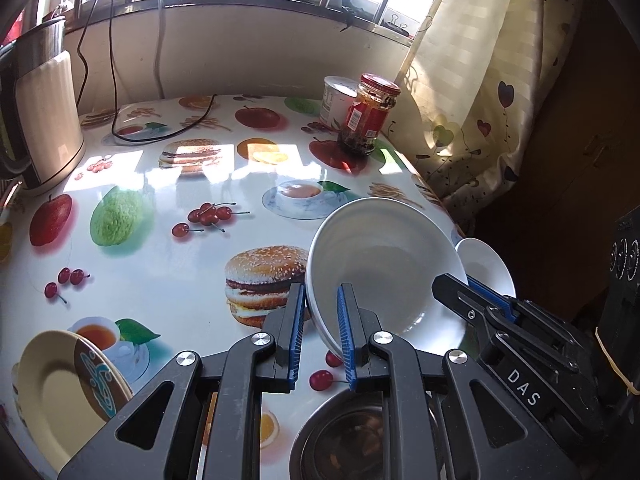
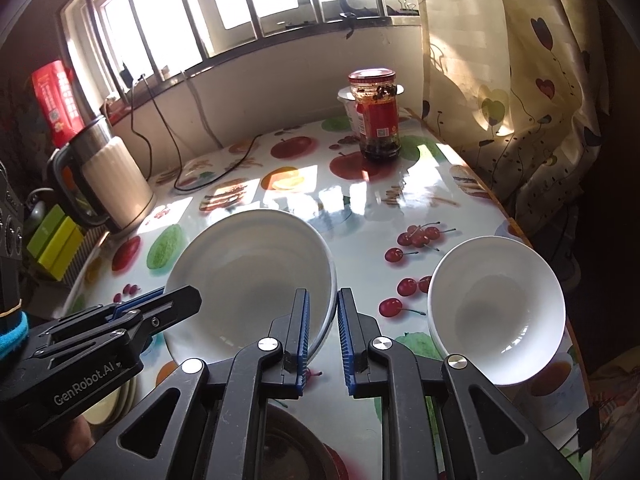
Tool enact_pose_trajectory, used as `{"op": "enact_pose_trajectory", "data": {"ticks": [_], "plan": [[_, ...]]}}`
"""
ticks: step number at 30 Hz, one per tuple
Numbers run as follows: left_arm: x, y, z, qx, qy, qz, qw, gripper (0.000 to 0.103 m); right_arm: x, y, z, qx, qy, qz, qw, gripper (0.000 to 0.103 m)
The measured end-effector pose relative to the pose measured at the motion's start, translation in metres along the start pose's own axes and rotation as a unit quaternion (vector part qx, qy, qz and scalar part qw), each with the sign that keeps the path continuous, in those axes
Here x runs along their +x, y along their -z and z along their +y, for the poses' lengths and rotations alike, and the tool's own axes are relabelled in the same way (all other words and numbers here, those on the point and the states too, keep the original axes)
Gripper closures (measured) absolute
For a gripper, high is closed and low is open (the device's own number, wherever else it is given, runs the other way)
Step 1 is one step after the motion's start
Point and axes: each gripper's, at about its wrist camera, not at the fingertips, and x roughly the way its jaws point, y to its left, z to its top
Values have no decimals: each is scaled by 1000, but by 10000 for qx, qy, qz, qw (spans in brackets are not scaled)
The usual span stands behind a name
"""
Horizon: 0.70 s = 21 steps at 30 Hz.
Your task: Organize plates and bowls
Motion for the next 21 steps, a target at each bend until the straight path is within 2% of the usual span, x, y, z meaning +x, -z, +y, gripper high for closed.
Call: {"op": "enact_pose_trajectory", "data": {"ticks": [21], "plan": [[-44,43,-5,66,116,-50,9999,86,-58,39,19,-9,0,-173,9998,88]]}}
